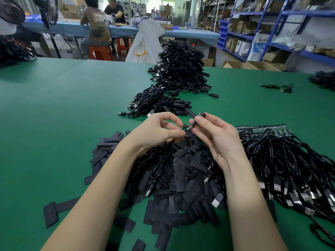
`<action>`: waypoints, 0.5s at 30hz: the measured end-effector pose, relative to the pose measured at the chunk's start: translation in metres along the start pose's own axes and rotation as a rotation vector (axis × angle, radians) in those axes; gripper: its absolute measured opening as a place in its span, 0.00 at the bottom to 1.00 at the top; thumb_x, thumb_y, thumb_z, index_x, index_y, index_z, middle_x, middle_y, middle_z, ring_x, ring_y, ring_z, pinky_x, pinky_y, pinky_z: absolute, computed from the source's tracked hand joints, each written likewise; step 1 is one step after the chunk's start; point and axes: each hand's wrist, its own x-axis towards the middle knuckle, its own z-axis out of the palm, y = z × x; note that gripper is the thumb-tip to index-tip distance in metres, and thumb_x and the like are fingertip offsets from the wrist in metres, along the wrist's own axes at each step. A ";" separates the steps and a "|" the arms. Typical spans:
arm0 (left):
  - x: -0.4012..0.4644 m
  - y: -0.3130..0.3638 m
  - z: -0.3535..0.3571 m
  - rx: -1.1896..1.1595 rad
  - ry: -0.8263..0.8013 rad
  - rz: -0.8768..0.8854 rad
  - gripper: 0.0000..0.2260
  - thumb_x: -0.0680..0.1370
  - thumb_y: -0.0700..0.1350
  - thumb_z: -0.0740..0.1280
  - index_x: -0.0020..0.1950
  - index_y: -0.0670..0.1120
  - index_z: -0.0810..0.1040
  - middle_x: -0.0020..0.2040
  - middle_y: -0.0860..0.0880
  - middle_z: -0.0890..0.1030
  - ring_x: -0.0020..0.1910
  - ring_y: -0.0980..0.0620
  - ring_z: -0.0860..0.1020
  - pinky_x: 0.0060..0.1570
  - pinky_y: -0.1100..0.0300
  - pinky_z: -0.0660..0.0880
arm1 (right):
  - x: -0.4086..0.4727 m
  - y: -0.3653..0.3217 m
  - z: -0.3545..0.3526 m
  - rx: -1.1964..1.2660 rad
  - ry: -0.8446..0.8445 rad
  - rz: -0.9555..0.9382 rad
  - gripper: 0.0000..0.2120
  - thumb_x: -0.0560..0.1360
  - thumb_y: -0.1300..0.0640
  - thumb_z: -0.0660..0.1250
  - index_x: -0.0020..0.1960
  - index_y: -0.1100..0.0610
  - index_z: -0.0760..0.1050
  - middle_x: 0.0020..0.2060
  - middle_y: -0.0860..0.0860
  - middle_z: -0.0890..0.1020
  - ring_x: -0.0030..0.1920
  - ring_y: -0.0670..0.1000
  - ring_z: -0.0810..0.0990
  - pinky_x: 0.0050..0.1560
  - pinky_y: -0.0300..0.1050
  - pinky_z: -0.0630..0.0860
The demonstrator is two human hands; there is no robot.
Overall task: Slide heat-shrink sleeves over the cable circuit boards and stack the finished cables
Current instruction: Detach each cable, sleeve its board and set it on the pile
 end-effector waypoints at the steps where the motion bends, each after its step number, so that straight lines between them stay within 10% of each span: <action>1: 0.000 0.000 0.000 0.005 0.006 0.016 0.07 0.75 0.36 0.75 0.50 0.43 0.80 0.37 0.49 0.84 0.31 0.54 0.75 0.34 0.65 0.72 | 0.000 0.000 0.001 0.013 0.008 0.000 0.13 0.74 0.68 0.74 0.57 0.64 0.78 0.44 0.60 0.87 0.47 0.54 0.88 0.45 0.43 0.84; 15: -0.001 0.000 0.002 0.024 0.029 0.113 0.04 0.75 0.36 0.74 0.48 0.42 0.83 0.37 0.46 0.85 0.38 0.47 0.77 0.41 0.56 0.75 | -0.003 0.000 0.002 0.041 -0.009 0.000 0.06 0.75 0.67 0.73 0.51 0.62 0.80 0.44 0.59 0.87 0.46 0.53 0.88 0.46 0.42 0.83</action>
